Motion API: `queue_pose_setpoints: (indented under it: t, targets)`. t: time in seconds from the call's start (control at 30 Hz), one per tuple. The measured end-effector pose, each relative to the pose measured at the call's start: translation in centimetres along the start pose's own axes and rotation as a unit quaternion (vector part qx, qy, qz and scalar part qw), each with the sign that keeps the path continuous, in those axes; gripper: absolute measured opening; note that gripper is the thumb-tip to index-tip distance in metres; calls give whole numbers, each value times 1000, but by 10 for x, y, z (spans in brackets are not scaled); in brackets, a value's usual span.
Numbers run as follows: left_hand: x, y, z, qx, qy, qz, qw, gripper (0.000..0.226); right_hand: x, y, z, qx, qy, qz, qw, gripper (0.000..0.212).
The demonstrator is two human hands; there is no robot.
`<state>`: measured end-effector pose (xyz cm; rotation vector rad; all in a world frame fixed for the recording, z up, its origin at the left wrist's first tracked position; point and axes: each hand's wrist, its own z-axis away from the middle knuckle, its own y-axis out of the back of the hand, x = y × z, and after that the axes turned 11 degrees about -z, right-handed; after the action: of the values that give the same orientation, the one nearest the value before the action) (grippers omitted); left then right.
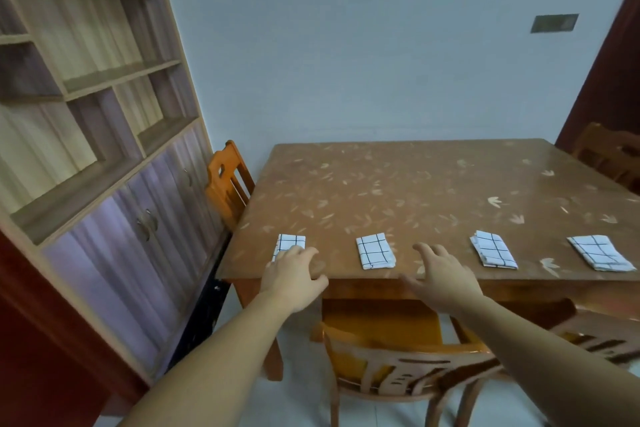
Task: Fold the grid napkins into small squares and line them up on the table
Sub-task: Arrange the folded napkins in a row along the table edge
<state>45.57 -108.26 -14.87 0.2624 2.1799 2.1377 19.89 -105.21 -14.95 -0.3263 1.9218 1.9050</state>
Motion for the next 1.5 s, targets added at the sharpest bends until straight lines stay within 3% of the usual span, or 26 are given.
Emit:
queue_pose_setpoints:
  t: [0.27, 0.53, 0.73, 0.83, 0.97, 1.23, 1.5]
  targets:
    - [8, -41, -86, -52, -19, 32, 998, 53, 21, -20, -78, -25, -63, -13, 998, 70]
    - [48, -101, -175, -128, 55, 74, 988, 56, 76, -61, -190, -94, -78, -51, 991, 72]
    - [78, -150, -206, -206, 102, 147, 962, 56, 95, -98, -229, -175, -149, -156, 961, 41]
    - [86, -167, -217, -228, 122, 179, 949, 51, 101, -119, -237, -180, -187, -174, 950, 31]
    - [91, -179, -226, -230, 132, 190, 945, 40, 109, -134, -247, -172, -219, -193, 941, 30]
    - [117, -188, -243, -215, 93, 205, 950, 45, 123, -128, -251, -167, -248, -224, 928, 27]
    - [115, -184, -239, -201, 69, 203, 956, 45, 134, -120, -255, -174, -234, -182, 939, 30]
